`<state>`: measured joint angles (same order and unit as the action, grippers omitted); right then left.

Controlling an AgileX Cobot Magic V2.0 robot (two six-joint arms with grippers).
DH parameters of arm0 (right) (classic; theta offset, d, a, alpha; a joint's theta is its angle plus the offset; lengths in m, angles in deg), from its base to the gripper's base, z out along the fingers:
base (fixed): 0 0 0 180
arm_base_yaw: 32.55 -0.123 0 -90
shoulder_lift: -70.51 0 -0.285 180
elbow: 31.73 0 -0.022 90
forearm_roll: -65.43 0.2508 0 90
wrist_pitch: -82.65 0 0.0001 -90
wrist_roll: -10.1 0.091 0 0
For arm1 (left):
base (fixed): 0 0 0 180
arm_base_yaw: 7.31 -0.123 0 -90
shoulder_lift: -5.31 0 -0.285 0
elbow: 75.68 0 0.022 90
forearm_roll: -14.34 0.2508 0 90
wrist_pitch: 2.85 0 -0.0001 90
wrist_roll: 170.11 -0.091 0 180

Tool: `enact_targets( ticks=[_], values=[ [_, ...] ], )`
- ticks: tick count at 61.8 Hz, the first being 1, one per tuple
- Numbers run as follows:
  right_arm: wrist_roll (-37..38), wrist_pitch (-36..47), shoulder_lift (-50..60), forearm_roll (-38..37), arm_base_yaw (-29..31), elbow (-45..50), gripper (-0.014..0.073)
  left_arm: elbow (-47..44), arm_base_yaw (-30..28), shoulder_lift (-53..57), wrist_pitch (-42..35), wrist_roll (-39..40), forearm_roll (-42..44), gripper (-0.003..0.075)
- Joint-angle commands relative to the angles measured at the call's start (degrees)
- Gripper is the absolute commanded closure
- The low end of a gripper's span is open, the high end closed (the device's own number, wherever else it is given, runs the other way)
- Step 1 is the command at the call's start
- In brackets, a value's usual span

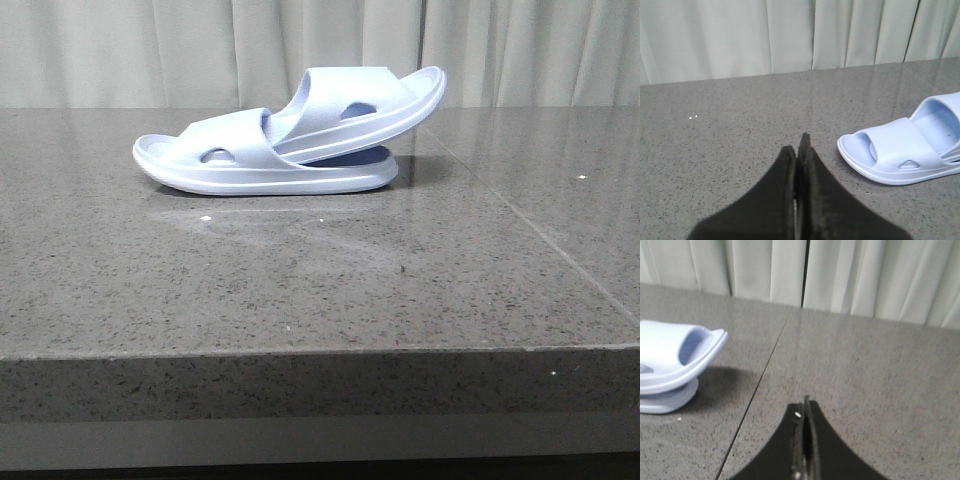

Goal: Insert blue slippers together front up

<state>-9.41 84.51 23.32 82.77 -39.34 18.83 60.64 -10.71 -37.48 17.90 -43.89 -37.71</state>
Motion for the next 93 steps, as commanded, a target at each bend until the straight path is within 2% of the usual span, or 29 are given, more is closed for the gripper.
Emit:
enact_targets(
  ticks=[1, 15, 25, 93],
  values=[
    [-0.38, 5.33, 4.39, -0.01, -0.12, -0.62, 0.0699, -1.19, 0.48, 5.34, -2.97, -0.22, -1.56, 0.0741],
    [-0.38, -0.3, 13.65, -0.01, -0.12, -0.25, 0.0699, -7.62, 0.48, 19.71, -0.04, -0.25, -1.66, 0.0741],
    [-0.38, -0.3, 16.63, -0.01, -0.12, 2.01, 0.0674, -9.33, 0.48, 25.32, 1.44, 0.02, -2.15, 0.0741],
    [-0.38, 0.6, 17.21, -0.01, -0.12, 2.87, 0.0658, -9.43, 0.48, 25.97, 1.02, 0.02, -2.15, 0.0741]
  ],
)
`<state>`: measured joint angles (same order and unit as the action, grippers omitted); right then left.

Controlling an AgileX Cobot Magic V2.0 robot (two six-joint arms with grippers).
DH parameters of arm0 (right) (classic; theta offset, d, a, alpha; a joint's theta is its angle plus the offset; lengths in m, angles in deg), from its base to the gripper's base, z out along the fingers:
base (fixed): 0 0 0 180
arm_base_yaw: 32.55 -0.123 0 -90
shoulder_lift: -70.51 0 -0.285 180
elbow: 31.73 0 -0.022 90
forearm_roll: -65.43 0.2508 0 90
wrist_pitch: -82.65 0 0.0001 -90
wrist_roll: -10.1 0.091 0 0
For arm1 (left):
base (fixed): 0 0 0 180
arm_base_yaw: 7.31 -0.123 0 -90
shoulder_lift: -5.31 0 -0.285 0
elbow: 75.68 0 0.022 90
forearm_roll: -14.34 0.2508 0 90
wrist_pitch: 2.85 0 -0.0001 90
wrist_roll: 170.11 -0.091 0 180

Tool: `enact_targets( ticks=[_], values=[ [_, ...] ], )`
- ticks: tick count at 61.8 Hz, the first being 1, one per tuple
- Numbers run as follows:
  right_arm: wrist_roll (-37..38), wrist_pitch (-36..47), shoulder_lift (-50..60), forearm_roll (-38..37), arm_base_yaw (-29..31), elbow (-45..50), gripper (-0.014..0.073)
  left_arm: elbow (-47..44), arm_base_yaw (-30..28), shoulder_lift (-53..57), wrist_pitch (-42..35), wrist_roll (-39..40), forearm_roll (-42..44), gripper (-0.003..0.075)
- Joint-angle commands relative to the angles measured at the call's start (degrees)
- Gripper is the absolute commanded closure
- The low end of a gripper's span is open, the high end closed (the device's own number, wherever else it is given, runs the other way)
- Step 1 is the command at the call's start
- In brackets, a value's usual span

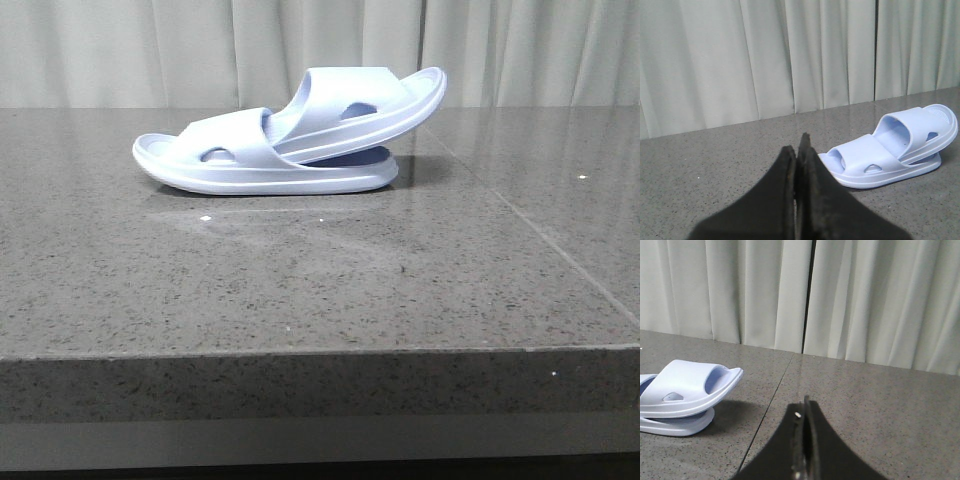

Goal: Insert blue slippers together front up

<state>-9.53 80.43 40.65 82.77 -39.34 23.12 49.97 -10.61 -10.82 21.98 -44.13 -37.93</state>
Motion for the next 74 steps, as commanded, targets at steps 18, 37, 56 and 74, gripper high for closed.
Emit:
enact_targets(
  ticks=[18, 37, 56, 74],
  values=[
    [-0.26, 4.68, -0.12, -0.01, -0.12, -1.43, 0.0658, 0.76, 0.27, -0.56, -4.08, 22.05, 18.7, 0.0741],
    [-0.26, 4.68, -0.12, -0.01, -0.12, -1.43, 0.0658, -3.85, 0.27, 5.35, -10.17, 47.09, 44.65, 0.0741],
    [-0.26, 4.68, -0.12, -0.01, -0.12, -1.43, 0.0658, -13.26, 6.45, 9.53, -14.71, 55.8, 51.44, 0.0741],
    [-0.26, 4.68, -0.12, -0.01, -0.12, -1.43, 0.0658, -22.14, 9.15, 9.53, -21.42, 54.02, 51.44, 0.0741]
  ],
)
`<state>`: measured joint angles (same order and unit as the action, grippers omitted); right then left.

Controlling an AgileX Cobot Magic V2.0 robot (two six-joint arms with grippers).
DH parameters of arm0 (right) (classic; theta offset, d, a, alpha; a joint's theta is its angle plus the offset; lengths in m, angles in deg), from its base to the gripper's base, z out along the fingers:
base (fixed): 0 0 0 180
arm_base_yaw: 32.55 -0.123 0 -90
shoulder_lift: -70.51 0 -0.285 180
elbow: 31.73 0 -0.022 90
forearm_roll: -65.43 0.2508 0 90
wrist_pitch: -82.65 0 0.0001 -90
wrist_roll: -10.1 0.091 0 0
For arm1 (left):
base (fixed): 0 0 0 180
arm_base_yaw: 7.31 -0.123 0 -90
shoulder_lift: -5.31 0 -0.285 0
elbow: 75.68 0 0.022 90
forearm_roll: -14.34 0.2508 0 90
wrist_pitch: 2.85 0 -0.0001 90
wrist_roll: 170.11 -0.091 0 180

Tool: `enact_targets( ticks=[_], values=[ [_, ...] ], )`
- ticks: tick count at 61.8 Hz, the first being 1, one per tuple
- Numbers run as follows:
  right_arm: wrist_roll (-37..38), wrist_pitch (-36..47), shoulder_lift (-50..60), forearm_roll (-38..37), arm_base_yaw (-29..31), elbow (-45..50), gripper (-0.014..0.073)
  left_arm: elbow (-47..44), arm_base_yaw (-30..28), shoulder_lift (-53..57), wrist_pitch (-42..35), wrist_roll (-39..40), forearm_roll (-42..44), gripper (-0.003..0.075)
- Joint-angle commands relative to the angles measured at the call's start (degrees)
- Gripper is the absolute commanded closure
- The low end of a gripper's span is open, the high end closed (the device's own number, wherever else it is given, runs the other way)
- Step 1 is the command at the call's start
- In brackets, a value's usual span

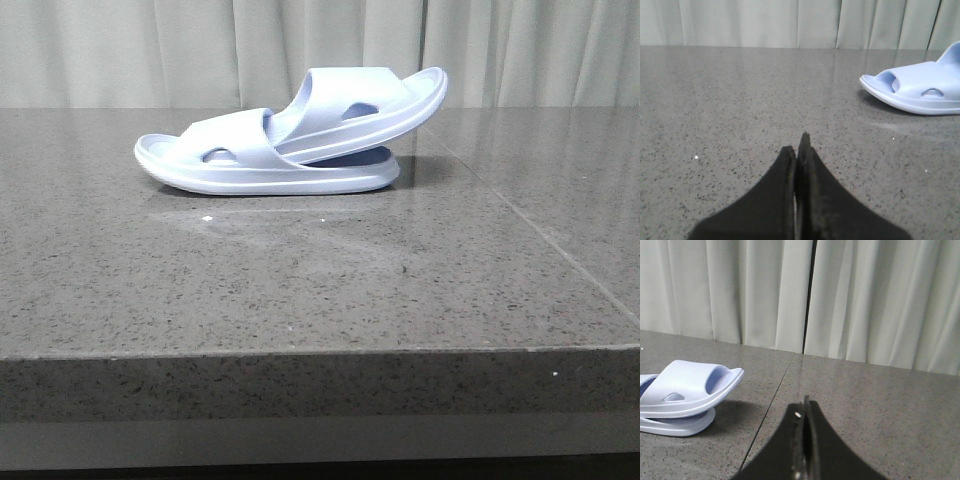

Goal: Insert blue slippers together front up

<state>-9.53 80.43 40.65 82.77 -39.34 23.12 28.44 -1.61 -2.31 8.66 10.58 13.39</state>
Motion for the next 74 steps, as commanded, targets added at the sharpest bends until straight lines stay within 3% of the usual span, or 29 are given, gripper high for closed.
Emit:
enact_targets(
  ticks=[1, 20, 74],
  values=[
    [-0.26, 4.68, -0.12, -0.01, -0.12, -1.43, 0.0658, -1.21, -0.15, 1.02, -9.05, -0.69, 0.12, 0.0741],
    [-0.26, 4.68, -0.12, -0.01, -0.12, -1.43, 0.0658, -1.82, -6.81, 1.02, -9.56, -0.69, -0.99, 0.0741],
    [-0.26, 4.68, -0.12, -0.01, -0.12, -1.43, 0.0658, -1.82, -6.86, 1.02, -9.82, -0.69, -1.27, 0.0741]
  ],
)
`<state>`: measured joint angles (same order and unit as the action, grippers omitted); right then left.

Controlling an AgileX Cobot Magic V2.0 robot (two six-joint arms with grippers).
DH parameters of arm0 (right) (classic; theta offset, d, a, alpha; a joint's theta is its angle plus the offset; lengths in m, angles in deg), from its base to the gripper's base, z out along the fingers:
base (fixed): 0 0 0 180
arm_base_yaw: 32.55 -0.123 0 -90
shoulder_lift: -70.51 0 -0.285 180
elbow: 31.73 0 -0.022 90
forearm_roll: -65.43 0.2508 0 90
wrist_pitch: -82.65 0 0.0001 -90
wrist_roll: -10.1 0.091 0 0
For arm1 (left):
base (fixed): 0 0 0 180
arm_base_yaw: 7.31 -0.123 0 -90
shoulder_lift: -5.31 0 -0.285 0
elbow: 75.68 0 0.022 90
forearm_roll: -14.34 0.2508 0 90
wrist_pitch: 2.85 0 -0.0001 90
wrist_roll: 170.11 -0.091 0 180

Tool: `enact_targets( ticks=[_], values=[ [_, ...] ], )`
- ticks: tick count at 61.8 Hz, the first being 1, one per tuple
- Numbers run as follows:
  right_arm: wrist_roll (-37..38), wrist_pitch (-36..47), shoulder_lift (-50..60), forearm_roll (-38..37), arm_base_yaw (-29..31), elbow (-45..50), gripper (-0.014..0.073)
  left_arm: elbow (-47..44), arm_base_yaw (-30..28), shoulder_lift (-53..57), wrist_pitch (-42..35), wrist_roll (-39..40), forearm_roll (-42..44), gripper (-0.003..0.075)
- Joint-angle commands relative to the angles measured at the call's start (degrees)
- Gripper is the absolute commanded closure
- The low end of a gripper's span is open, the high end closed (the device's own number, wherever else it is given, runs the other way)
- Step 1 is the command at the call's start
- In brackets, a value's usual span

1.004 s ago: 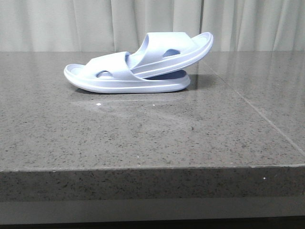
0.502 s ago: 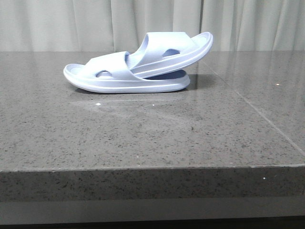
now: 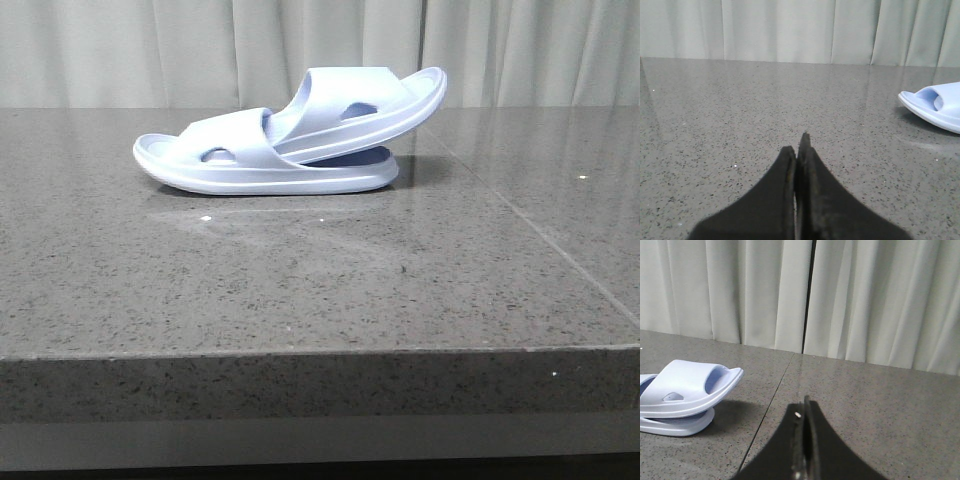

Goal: Insert blue slippers together front up

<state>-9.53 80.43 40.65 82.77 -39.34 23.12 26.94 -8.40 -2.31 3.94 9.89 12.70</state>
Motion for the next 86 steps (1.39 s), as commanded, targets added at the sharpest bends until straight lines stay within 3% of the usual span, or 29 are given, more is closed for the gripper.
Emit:
enact_targets(
  ticks=[1, 17, 29, 36, 48, 86],
  values=[
    [-0.26, 4.68, -0.12, -0.01, -0.12, -1.43, 0.0658, -0.33, -0.08, 1.02, -5.09, 0.0, -0.58, 0.0741],
    [0.73, 5.57, -0.12, -0.55, 0.24, 1.48, 0.0658, -0.33, -0.08, 1.02, -5.09, 0.0, -0.58, 0.0741],
    [18.77, 5.07, 4.53, -12.88, 3.68, 8.4, 0.0658, -0.33, -0.08, 1.02, -5.09, 0.0, -0.58, 0.0741],
    [24.34, 4.57, 11.23, -13.57, 6.96, 15.77, 0.0658, -0.33, -0.08, 1.02, -5.09, 0.0, -0.58, 0.0741],
    [24.75, -1.95, 24.11, -13.57, 8.11, 23.29, 0.0658, -0.33, -0.08, 1.02, -5.09, 0.0, -0.58, 0.0741],
    [24.82, -4.3, 23.63, -13.39, 5.66, 23.6, 0.0658, -0.33, -0.08, 1.02, -5.19, 0.0, -0.58, 0.0741]
  ],
)
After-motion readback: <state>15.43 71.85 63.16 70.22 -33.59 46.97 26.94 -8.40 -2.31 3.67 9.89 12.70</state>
